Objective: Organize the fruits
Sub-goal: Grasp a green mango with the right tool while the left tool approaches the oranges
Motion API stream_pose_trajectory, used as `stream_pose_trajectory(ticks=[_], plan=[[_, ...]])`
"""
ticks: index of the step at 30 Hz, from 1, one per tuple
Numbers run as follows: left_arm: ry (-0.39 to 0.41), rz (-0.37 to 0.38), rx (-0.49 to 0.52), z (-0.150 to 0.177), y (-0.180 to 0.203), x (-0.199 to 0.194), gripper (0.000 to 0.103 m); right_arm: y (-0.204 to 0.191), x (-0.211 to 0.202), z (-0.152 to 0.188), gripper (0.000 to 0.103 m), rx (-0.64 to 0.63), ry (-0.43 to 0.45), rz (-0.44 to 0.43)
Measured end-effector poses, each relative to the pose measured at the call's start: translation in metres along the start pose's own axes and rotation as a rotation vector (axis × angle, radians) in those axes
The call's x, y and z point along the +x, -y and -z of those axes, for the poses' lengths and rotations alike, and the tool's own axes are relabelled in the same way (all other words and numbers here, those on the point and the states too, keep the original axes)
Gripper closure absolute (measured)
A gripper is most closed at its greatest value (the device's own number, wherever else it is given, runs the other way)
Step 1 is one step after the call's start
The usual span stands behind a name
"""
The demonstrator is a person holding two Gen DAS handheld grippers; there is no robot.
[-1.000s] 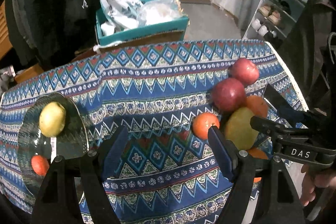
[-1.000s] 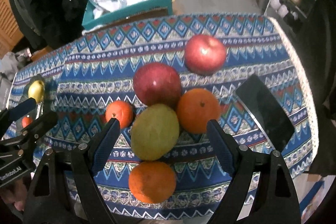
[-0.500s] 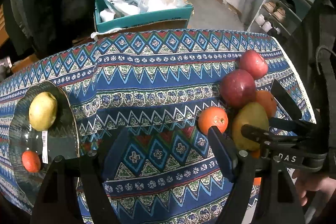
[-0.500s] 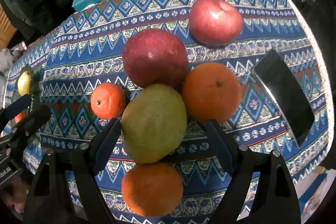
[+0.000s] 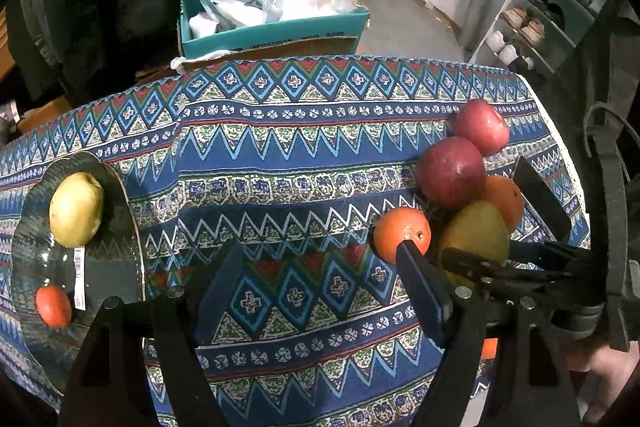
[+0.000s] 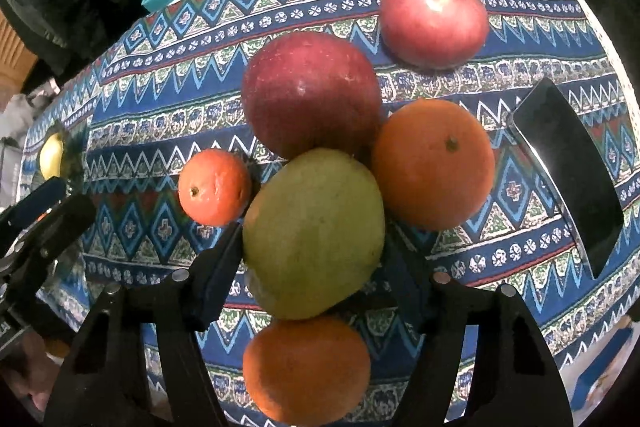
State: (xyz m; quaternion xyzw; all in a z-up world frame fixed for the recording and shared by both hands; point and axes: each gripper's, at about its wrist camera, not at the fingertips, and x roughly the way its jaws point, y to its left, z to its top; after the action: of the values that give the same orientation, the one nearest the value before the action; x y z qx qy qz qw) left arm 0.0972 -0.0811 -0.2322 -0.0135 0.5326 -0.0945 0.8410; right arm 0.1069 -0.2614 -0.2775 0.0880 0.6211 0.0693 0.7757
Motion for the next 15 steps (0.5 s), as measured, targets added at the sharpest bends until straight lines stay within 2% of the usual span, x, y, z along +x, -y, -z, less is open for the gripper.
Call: stream_pose_trajectory(ticks=[7,15], plan=[[0.000,0.007,0.009,-0.001,0.004,0.001,0.023,0.001,-0.003,0.003,0.035,-0.041,0.028,0.024],[-0.005,0.028,0.015,-0.004,0.014,0.007,0.023,0.002,-0.048,-0.001,0.035,-0.057,0.162,0.036]])
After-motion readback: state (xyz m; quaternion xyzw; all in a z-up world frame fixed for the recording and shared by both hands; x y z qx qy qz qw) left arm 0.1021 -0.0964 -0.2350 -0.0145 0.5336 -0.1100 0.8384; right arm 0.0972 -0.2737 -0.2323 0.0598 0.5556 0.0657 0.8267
